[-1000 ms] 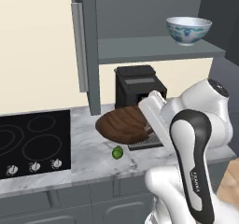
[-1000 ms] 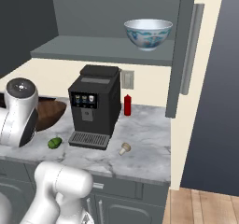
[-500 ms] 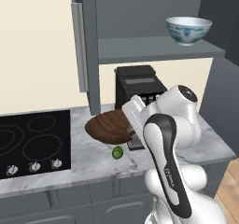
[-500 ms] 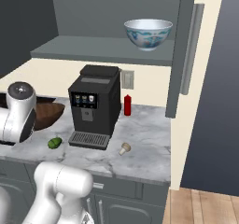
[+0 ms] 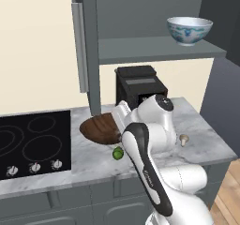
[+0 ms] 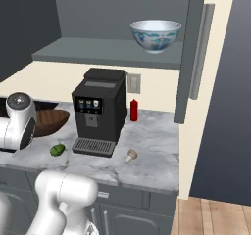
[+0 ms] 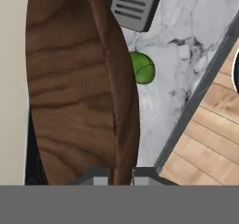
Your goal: Pick both bowls and place them on the counter. Then place the avocado in one bowl and place the mushroom in the other bowl.
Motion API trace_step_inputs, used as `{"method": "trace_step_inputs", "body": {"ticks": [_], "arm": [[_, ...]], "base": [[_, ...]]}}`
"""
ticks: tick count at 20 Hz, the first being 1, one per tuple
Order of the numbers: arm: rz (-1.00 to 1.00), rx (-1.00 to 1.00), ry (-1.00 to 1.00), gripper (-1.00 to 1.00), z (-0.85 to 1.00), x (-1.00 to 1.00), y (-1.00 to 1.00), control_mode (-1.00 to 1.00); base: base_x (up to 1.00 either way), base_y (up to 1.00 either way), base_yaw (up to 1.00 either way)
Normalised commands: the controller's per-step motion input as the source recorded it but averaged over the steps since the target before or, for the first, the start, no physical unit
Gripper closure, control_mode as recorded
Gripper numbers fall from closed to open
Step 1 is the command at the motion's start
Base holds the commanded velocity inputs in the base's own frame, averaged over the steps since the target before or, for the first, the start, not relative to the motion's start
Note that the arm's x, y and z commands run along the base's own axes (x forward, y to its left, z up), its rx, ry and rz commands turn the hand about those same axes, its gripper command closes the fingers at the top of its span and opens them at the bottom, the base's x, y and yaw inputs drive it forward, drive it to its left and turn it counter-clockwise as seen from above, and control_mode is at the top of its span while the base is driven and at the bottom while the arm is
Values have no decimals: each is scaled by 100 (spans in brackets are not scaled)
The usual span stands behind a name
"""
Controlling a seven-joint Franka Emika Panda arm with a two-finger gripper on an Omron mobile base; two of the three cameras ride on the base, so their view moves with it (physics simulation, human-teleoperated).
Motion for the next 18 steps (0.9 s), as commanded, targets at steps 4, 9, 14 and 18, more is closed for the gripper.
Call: {"method": "trace_step_inputs", "body": {"ticks": [4,9,14,18], "arm": [[0,0,7,100,-32,27,16,-100],[0,0,1,100,-29,43,22,-100],[0,0,3,100,-17,44,18,-100],[-3,0,12,100,-24,54,23,-100]], "base": [[0,0,0],[0,0,0],[0,0,0],[0,0,0]]}}
